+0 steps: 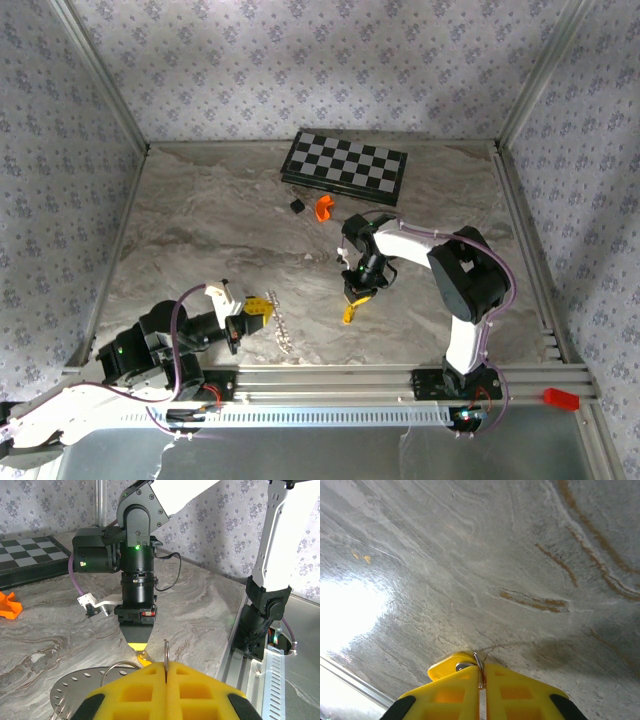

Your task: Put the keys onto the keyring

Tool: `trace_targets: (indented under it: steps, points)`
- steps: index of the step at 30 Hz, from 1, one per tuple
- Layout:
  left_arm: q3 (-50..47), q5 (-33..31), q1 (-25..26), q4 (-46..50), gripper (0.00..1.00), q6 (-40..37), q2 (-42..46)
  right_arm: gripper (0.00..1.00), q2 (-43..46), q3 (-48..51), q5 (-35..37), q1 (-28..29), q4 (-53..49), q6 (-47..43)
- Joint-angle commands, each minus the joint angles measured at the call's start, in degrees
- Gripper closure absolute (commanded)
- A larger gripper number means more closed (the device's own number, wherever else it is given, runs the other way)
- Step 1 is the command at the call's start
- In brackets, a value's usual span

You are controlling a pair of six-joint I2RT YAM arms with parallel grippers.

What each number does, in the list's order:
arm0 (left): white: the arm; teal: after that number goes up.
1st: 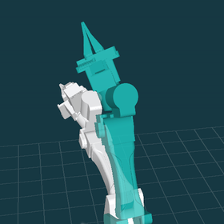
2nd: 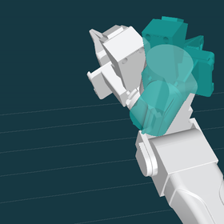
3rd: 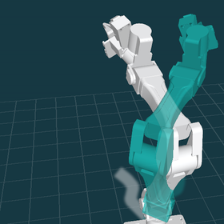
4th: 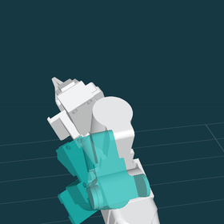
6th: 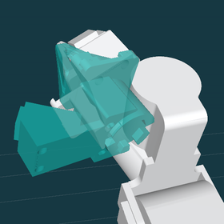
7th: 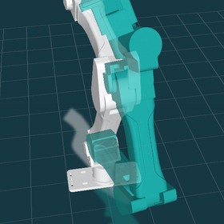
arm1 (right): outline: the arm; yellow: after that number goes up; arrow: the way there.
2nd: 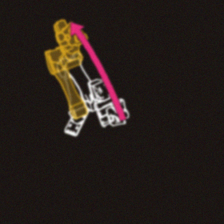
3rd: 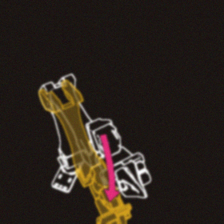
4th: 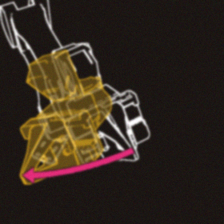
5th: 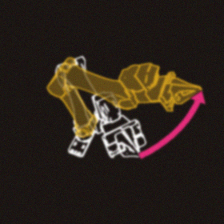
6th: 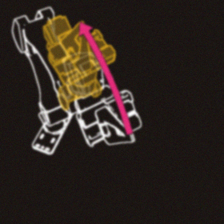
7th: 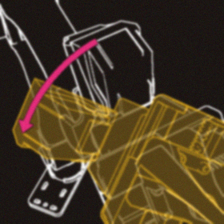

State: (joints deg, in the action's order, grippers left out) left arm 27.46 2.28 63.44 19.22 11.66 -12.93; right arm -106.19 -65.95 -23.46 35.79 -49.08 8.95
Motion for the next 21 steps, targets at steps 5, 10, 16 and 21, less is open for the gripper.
trace_targets:
  steps: [5,10,16,21]
  points:
    - [1.6,0.9,0.3,-3.5,1.00,-0.1,0.2,0.93,1.5,-0.4,-1.2,0.2,-0.6,-1.0]
    - [2.1,0.9,0.3,-3.3,1.00,-0.1,0.2,0.97,6.0,0.9,-0.9,0.6,1.4,-0.8]
    - [3.1,1.4,0.3,-3.9,1.00,-0.2,0.1,1.00,18.0,6.5,0.2,2.2,9.9,0.0]
    - [4.2,2.7,0.3,-5.3,1.00,-0.3,-1.2,1.00,30.9,13.0,1.6,5.6,19.5,-1.0]
